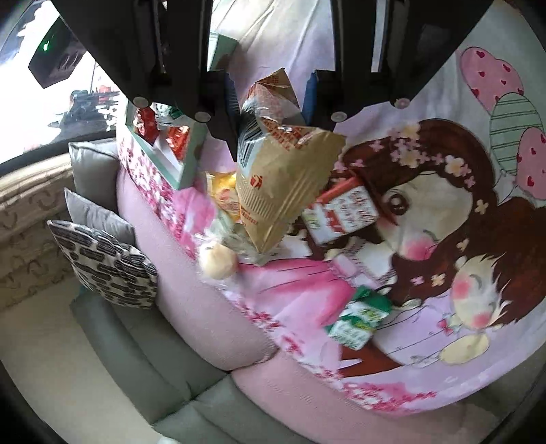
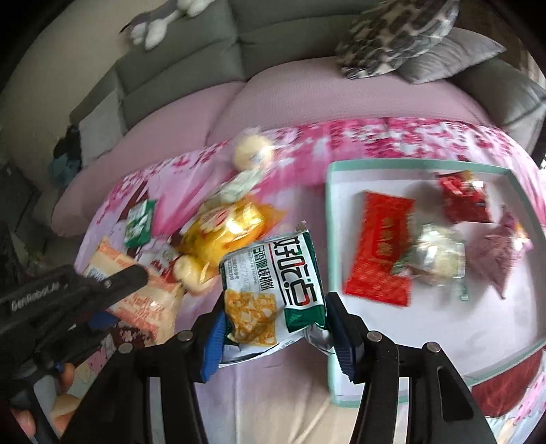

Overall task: Organize snacks
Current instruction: 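Carry both packets over the tray and open both tools to release them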

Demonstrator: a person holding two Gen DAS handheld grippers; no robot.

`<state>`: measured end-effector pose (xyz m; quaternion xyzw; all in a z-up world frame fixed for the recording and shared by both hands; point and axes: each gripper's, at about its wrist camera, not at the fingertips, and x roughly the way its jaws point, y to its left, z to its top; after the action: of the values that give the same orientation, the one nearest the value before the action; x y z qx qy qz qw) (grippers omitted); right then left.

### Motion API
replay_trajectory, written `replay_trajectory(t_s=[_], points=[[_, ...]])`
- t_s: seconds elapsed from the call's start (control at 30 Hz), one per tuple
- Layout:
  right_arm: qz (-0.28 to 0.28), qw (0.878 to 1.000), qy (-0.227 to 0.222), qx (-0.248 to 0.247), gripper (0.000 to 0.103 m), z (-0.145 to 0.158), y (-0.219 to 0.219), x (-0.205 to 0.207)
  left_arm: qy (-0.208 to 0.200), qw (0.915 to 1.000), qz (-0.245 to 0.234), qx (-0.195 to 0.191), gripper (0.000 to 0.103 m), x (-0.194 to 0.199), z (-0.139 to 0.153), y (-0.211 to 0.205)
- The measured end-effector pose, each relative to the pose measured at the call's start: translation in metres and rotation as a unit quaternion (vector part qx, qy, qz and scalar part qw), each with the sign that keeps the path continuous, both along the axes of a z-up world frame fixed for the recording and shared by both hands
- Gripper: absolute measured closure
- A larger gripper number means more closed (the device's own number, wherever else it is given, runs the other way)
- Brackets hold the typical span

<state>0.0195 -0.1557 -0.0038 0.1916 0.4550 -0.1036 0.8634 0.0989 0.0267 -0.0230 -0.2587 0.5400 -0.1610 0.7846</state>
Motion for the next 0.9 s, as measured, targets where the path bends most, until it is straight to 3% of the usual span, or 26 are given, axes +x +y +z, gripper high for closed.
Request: replay_trajectory(t_s=[0.17, 0.3, 0.6, 0.77, 0.9], points=[[-0.08, 0.997, -0.008, -0.005, 0.046, 0.013, -0.046, -0.02, -0.027, 0.9977, -0.062, -0.001, 0.071, -0.01, 0.012, -0.041], [-0.15, 0.988, -0.009, -0.015, 0.046, 0.021, -0.084, -0.041, -0.037, 0.9901, -0.135, -0.008, 0.071, -0.025, 0.012, -0.085], [-0.323, 0.946, 0.003, -0.026, 0.046, 0.016, -0.16, -0.106, -0.043, 0.9625, -0.268, -0.008, 0.07, -0.052, -0.003, -0.168], [-0.358, 0.933, 0.022, 0.002, 0.046, -0.001, -0.185, -0.124, -0.034, 0.954, -0.298, -0.013, 0.07, -0.055, -0.018, -0.198], [-0.359, 0.933, 0.031, 0.02, 0.045, -0.012, -0.189, -0.123, -0.035, 0.9489, -0.314, 0.0, 0.07, -0.053, -0.032, -0.21]])
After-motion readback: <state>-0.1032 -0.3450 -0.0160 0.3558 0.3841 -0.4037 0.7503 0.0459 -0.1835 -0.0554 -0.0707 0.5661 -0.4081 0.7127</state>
